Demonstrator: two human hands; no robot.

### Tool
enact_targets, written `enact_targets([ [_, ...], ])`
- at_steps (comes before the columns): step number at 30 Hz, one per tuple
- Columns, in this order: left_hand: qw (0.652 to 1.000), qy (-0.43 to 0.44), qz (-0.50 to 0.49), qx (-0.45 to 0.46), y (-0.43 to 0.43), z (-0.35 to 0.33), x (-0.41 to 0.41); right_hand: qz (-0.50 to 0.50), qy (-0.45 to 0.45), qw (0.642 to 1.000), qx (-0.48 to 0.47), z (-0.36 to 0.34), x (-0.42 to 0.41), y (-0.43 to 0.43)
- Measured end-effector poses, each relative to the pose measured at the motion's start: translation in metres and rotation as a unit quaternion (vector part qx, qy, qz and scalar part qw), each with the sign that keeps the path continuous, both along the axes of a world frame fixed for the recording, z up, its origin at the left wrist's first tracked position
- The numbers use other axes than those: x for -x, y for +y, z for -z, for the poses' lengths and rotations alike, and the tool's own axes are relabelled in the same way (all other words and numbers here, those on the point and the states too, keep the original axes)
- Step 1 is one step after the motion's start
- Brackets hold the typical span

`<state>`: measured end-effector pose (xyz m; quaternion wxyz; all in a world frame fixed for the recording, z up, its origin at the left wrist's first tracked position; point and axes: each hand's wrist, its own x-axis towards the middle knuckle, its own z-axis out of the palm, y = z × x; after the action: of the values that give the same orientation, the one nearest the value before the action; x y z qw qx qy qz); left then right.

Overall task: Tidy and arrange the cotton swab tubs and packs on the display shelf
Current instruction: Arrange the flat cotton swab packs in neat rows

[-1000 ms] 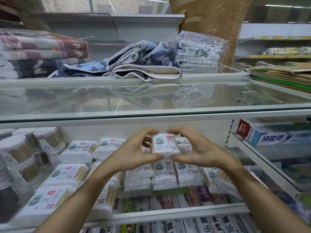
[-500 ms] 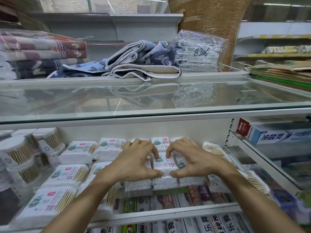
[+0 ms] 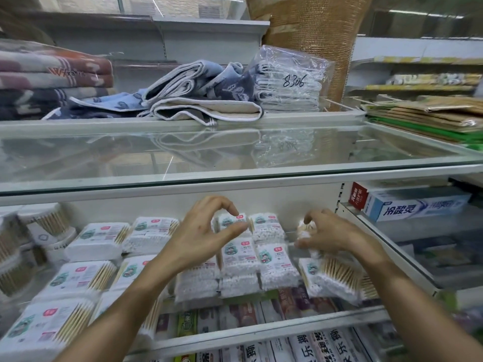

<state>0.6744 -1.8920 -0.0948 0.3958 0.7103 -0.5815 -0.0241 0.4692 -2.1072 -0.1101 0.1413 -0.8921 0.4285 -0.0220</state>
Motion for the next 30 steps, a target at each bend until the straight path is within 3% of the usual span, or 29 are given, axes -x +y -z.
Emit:
enact_targets([
  [3,1.000,0.009,0.000,0.009,-0.005,-0.001,0.004,0.007,0.002,1.000,0.010,0.007,0.001,0.002],
  [5,1.000,0.012,0.001,0.013,-0.007,-0.002,0.007,0.013,-0.043,0.999,0.016,0.005,0.001,0.000],
  [7,1.000,0.017,0.005,0.021,-0.008,-0.003,0.008,0.007,-0.134,0.991,-0.003,-0.005,0.004,-0.002],
  [9,0.999,0.018,0.008,0.031,-0.009,-0.003,0.009,-0.003,-0.262,0.961,-0.086,-0.022,0.006,0.002],
  [10,0.999,0.018,0.011,0.032,-0.010,-0.003,0.010,-0.010,-0.334,0.929,-0.158,-0.030,0.007,0.006],
  [12,0.999,0.021,0.028,0.032,-0.011,-0.003,0.013,-0.036,-0.452,0.821,-0.346,-0.042,0.007,0.014],
  [14,0.998,0.013,0.047,0.028,-0.013,-0.003,0.016,-0.087,-0.493,0.710,-0.495,-0.045,0.005,0.020],
  [16,0.998,0.005,0.059,0.019,-0.016,-0.003,0.019,-0.132,-0.486,0.657,-0.561,-0.040,0.000,0.025],
  [22,0.996,-0.070,0.055,0.027,-0.024,-0.005,0.031,-0.187,-0.466,0.618,-0.605,-0.032,-0.020,0.044],
  [26,0.993,-0.098,0.039,0.059,-0.022,-0.007,0.032,-0.210,-0.451,0.622,-0.605,-0.034,-0.026,0.049],
  [30,0.987,-0.142,0.044,0.054,-0.015,-0.009,0.021,-0.212,-0.432,0.653,-0.584,-0.034,-0.022,0.045],
])
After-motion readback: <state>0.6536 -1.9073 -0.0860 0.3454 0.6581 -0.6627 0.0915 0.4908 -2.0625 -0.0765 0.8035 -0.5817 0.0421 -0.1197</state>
